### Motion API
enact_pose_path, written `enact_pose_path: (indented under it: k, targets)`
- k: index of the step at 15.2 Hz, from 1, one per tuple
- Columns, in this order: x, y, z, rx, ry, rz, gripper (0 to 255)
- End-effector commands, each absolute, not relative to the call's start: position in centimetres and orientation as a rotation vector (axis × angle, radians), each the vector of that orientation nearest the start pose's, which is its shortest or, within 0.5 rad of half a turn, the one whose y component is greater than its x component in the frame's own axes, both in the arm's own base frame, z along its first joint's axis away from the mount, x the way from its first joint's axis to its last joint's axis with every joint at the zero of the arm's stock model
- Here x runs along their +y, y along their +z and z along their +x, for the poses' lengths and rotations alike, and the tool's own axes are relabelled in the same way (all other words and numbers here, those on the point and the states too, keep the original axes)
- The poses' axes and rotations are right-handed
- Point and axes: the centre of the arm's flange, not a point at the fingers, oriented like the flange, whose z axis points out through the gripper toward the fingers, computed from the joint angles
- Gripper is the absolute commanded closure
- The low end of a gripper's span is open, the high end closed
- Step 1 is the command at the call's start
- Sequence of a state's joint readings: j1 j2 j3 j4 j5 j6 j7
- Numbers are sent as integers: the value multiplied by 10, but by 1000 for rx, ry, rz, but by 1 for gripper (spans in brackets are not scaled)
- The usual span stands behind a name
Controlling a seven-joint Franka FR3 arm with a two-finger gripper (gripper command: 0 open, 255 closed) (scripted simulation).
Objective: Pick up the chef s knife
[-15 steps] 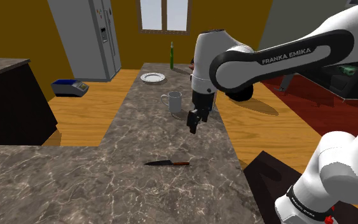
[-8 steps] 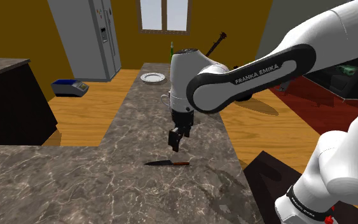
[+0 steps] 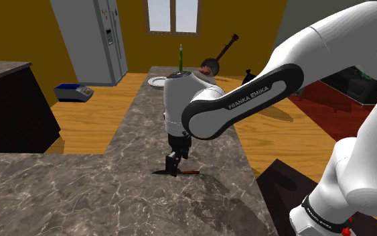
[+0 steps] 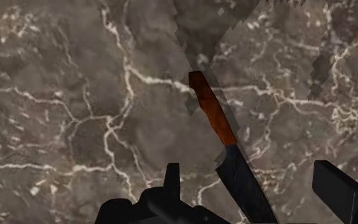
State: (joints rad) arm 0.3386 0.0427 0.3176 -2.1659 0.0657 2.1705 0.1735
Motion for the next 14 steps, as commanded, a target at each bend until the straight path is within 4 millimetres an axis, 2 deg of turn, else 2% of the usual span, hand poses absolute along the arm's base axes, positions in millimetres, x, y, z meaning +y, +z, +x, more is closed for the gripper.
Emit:
enact_pose_path:
  k: [1,5,6,14]
  targets:
    - [329,363,425,-683,93,-3017,0]
    - [329,349,425,-684,93,-3017,0]
    - [328,350,425,-683,93,-3017,255]
    - [329,350,427,-683,93,-3017,255]
